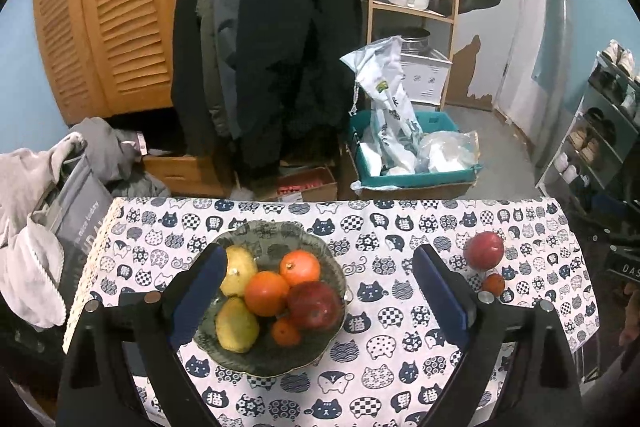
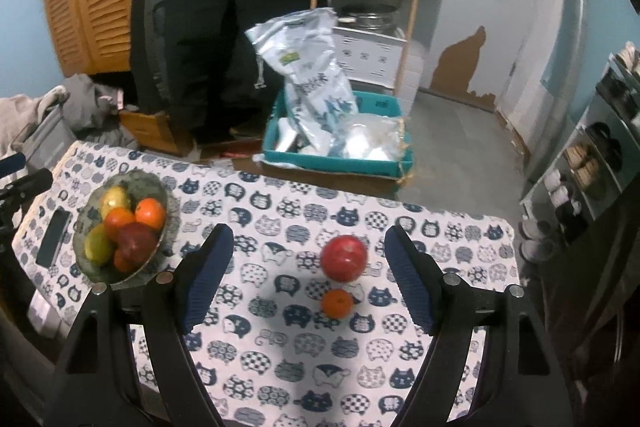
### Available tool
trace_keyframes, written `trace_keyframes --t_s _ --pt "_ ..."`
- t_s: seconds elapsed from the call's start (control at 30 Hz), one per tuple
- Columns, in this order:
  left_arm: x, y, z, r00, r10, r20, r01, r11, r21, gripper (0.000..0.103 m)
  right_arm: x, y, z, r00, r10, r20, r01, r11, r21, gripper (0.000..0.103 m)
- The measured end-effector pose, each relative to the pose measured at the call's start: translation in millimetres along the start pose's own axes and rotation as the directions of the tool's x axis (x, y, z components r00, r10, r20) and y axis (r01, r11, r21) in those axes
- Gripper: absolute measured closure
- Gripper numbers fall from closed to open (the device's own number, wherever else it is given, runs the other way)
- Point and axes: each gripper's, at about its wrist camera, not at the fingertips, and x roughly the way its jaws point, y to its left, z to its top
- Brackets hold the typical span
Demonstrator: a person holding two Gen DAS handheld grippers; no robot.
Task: Organize fruits
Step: 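Move the right tool to the red apple while the left tool moves toward the mandarin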
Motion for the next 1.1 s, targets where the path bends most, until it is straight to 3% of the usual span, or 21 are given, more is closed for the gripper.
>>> trace_keyframes --t_s 0.53,0.83,1.1 --pt "16 -47 12 1.0 -0.019 -0.01 0.02 0.998 0.055 0.008 0 -62 -14 0.999 -0.039 -0.017 0.041 0.993 0.114 0.026" --pt "47 -75 12 0.998 -0.005 -0.058 0.01 0.996 0.094 0.007 33 -73 -25 0.995 -0.045 -0.091 0.058 0.988 0.141 0.026" --pt "78 -85 10 0.993 0.0 -0.114 0.012 0.994 0.109 0.007 71 -73 -25 0.988 0.012 -0.156 0.017 0.983 0.181 0.026"
